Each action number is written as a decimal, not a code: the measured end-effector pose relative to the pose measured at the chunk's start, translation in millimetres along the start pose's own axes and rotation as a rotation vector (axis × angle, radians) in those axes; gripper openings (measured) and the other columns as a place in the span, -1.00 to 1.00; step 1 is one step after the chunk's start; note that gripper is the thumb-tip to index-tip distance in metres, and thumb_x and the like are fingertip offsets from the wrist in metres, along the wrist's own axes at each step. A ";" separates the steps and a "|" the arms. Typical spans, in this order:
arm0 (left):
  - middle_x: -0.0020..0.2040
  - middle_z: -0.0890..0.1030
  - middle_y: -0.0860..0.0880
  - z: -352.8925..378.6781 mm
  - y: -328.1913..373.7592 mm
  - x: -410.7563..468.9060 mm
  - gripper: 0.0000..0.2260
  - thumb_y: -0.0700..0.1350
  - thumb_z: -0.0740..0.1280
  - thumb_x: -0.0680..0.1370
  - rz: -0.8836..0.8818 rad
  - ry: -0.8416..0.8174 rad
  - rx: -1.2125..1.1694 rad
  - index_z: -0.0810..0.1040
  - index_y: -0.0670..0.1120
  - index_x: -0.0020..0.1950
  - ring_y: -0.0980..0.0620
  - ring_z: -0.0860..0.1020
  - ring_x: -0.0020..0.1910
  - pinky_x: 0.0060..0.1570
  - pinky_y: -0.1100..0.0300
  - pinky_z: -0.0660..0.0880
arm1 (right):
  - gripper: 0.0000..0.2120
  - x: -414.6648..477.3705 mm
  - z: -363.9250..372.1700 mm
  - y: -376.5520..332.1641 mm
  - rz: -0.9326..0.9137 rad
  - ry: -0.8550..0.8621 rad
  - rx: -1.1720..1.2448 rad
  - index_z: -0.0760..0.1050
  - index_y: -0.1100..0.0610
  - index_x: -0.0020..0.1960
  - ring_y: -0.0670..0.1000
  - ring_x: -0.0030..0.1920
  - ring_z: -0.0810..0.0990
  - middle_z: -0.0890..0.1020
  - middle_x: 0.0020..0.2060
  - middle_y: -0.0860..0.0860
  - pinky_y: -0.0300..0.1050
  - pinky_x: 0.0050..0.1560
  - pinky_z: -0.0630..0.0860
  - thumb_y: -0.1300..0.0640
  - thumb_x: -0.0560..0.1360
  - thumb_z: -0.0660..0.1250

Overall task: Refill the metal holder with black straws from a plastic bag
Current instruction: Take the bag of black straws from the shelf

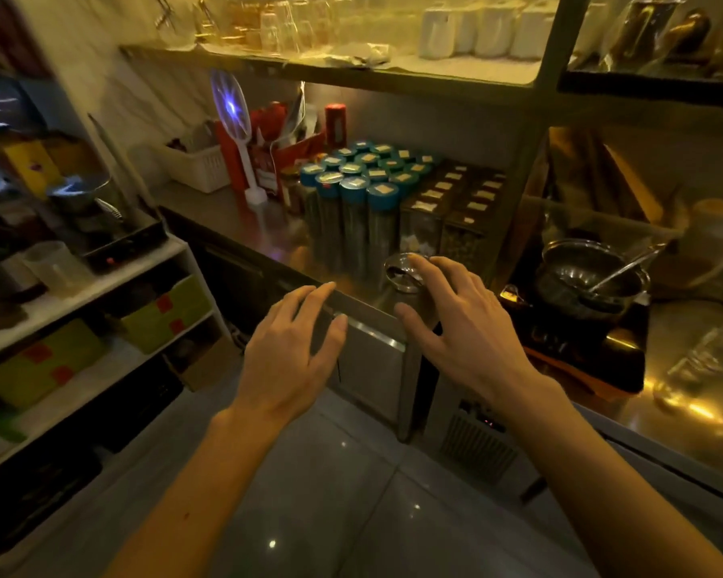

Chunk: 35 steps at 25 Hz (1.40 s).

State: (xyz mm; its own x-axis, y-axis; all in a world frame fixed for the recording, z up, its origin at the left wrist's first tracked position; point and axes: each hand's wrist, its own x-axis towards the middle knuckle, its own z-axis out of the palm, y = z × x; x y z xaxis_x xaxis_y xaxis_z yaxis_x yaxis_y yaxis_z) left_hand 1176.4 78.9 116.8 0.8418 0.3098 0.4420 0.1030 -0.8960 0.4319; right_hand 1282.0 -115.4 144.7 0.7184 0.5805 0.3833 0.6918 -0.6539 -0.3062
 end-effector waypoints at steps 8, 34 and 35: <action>0.41 0.39 0.09 22.2 -76.4 156.9 -0.57 0.21 0.06 0.62 -0.040 0.080 -0.175 0.25 0.15 0.47 0.10 0.39 0.35 0.24 -0.03 0.44 | -0.39 166.7 36.9 19.9 0.037 0.051 0.162 0.01 -0.18 0.54 0.07 0.40 0.34 0.27 0.47 -0.01 0.09 0.22 0.42 -0.27 0.57 0.12; 0.18 0.51 0.04 72.7 -200.1 611.6 -0.63 0.09 0.16 0.64 -0.197 0.055 -0.823 0.35 -0.03 0.40 0.08 0.51 0.16 0.16 0.13 0.44 | -0.44 626.2 78.3 69.0 -0.007 0.255 0.124 0.15 -0.10 0.52 0.09 0.40 0.37 0.32 0.47 0.08 0.13 0.30 0.40 -0.19 0.58 0.19; 0.14 0.51 0.05 78.4 -197.4 623.2 -0.62 0.08 0.18 0.63 -0.221 0.076 -0.836 0.35 -0.04 0.40 0.10 0.52 0.12 0.11 0.17 0.45 | -0.44 644.8 78.8 76.2 -0.018 0.238 0.123 0.16 -0.08 0.52 0.11 0.39 0.38 0.34 0.46 0.09 0.14 0.30 0.41 -0.19 0.58 0.20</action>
State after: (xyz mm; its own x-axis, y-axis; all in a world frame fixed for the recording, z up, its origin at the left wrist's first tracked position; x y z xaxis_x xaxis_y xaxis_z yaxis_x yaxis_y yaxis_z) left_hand 1722.2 423.9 245.4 0.8078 0.4963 0.3180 -0.1880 -0.2944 0.9370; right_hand 1803.6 247.3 299.8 0.6786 0.4512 0.5795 0.7184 -0.5721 -0.3958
